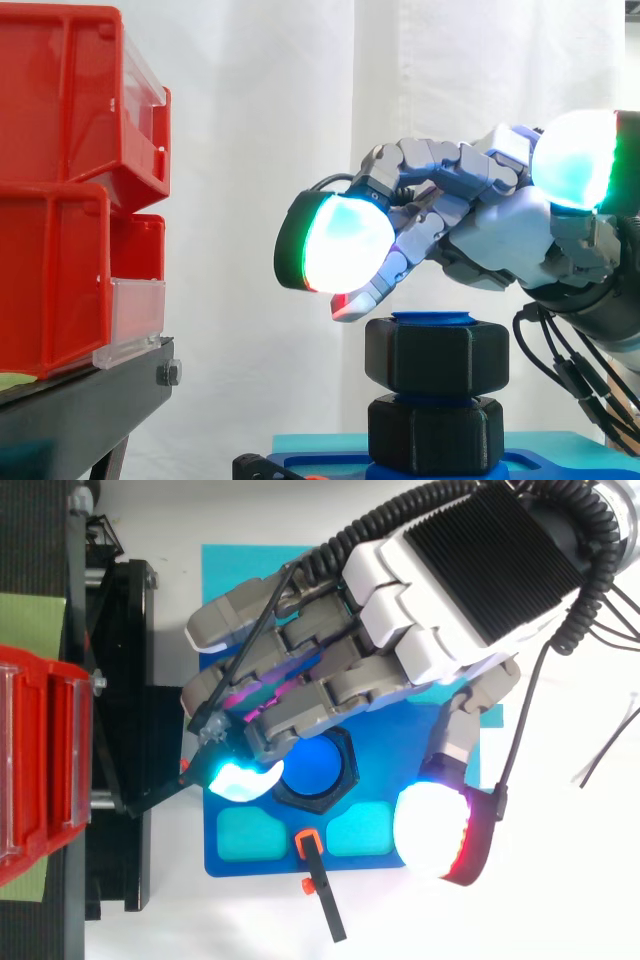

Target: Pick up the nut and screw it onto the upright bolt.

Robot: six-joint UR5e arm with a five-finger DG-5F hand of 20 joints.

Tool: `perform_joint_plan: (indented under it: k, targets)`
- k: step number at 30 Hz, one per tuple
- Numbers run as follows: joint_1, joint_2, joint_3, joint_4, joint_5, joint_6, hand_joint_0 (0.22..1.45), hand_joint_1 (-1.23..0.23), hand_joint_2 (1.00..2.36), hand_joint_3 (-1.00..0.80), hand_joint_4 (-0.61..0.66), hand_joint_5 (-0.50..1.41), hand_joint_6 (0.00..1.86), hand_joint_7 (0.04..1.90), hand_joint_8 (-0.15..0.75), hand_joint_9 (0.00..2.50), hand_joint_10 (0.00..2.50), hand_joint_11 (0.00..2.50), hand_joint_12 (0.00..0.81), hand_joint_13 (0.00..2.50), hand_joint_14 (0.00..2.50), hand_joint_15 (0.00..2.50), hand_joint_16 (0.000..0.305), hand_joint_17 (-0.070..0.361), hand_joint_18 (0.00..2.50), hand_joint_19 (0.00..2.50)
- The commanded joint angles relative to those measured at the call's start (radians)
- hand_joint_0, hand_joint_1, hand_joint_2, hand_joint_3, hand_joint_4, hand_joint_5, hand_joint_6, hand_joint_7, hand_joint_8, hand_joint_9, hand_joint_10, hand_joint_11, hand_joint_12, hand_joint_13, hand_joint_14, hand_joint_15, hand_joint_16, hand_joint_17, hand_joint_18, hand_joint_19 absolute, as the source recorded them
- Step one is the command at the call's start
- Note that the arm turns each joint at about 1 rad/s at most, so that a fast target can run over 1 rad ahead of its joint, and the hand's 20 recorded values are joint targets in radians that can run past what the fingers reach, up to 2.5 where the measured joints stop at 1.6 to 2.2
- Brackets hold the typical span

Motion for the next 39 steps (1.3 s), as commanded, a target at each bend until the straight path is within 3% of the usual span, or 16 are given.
perform_joint_plan:
  k: [1,3,7,29,39]
  targets:
    - [-0.003,-0.023,0.016,0.017,0.007,0.013,0.5,-0.13,1.0,-0.5,0.22,-0.08,0.5,0.79,0.194,0.93,0.0,0.0,0.249,0.54,0.0,0.0,0.029,0.064,0.28,0.03]
    - [-0.002,-0.044,0.039,0.025,0.007,0.03,0.5,-0.13,1.0,-0.5,0.22,-0.08,0.5,0.8,0.19,0.93,0.0,0.0,0.248,0.54,0.0,0.0,0.029,0.064,0.28,0.04]
    - [0.0,-0.044,0.042,0.017,0.005,0.029,0.5,-0.13,1.0,-0.5,0.22,-0.08,0.5,0.8,0.193,0.94,0.0,0.0,0.248,0.54,0.0,0.0,0.029,0.065,0.28,0.04]
    - [-0.008,-0.046,0.016,0.001,0.0,-0.008,0.5,-0.12,1.0,-0.5,0.25,-0.06,0.5,0.94,0.199,0.95,0.0,0.0,0.249,0.55,0.0,0.0,0.029,0.065,0.28,0.04]
    - [-0.009,-0.044,0.016,-0.001,0.0,-0.016,0.51,-0.13,1.0,-0.5,0.22,-0.03,0.51,1.15,0.208,0.96,0.0,0.0,0.245,0.56,0.0,0.0,0.028,0.063,0.3,0.05]
